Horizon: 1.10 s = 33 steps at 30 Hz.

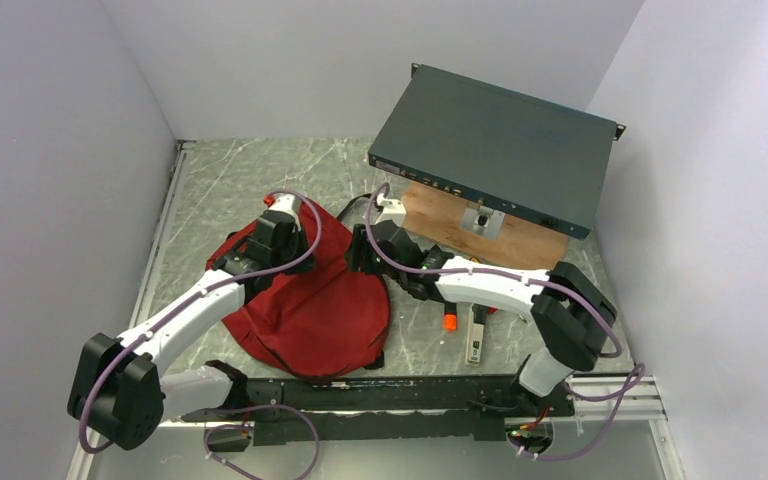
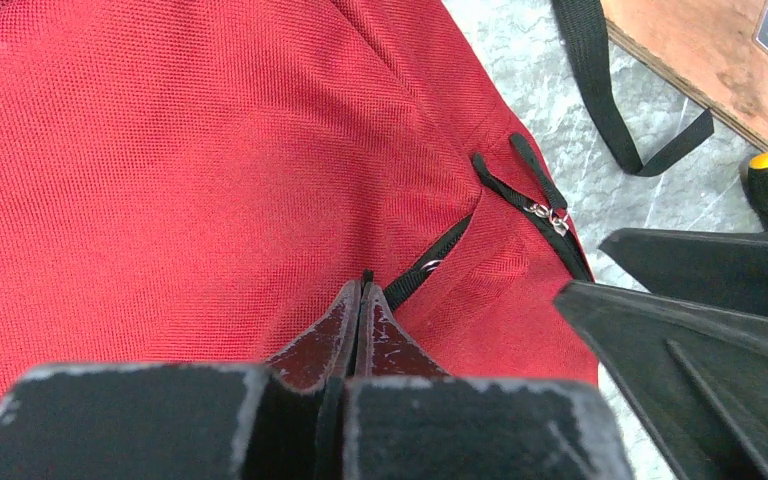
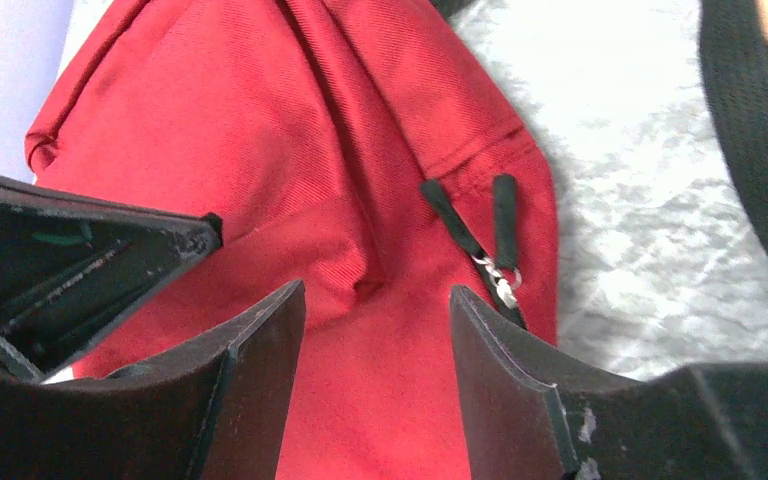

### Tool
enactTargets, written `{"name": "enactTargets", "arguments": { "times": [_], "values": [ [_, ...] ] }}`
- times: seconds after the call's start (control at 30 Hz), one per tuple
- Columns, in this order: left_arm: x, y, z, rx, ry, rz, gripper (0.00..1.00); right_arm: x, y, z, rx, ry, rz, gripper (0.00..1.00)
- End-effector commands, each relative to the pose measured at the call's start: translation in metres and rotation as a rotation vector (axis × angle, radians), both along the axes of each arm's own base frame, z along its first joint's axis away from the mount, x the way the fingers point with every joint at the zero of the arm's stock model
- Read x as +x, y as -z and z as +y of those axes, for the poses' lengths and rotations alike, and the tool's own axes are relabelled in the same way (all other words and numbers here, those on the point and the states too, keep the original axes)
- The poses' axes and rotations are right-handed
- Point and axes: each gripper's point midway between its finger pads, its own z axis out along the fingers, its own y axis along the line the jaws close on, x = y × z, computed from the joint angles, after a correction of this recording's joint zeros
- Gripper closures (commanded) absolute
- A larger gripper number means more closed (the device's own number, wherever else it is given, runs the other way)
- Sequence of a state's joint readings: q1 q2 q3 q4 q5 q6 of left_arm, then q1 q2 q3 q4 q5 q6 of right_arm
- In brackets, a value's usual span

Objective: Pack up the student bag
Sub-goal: Unzip the student bag at the center of the board.

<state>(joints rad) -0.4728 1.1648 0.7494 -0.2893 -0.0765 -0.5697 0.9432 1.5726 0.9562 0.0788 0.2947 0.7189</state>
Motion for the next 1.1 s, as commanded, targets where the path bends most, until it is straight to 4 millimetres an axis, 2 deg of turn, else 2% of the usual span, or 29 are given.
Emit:
{"name": "enactTargets", "arguments": {
  "times": [0.0, 0.2, 0.4, 0.53, 0.63, 0.77, 0.93, 1.07],
  "values": [
    [0.002, -0.012, -0.002, -0.018, 0.005, -0.041, 1.0, 0.009, -0.02, 0.028, 0.031, -0.046, -0.02, 0.42],
    [-0.005, -0.015, 0.0, -0.035, 0.014, -0.063, 1.0, 0.012, -0.009, 0.046, 0.046, -0.079, 0.002, 0.41],
    [-0.015, -0.018, -0.006, -0.083, 0.048, -0.064, 1.0, 0.013, 0.009, 0.05, 0.035, -0.08, 0.014, 0.47],
    [-0.021, -0.014, -0.003, -0.089, 0.044, -0.058, 1.0, 0.009, 0.011, 0.049, 0.057, -0.102, -0.005, 0.73],
    [-0.025, -0.008, 0.002, -0.066, 0.038, -0.039, 1.0, 0.009, 0.011, 0.043, 0.044, -0.115, -0.053, 1.0],
    [-0.035, -0.004, 0.009, -0.055, 0.031, -0.037, 1.0, 0.012, 0.012, 0.035, -0.015, -0.139, -0.129, 1.0],
    [-0.057, -0.002, 0.018, -0.067, 0.032, -0.035, 1.0, 0.017, 0.008, 0.026, -0.045, -0.149, -0.199, 1.0],
    [-0.075, -0.002, 0.037, -0.04, -0.012, -0.043, 1.0, 0.018, 0.006, 0.026, -0.061, -0.162, -0.223, 1.0]
  ]
}}
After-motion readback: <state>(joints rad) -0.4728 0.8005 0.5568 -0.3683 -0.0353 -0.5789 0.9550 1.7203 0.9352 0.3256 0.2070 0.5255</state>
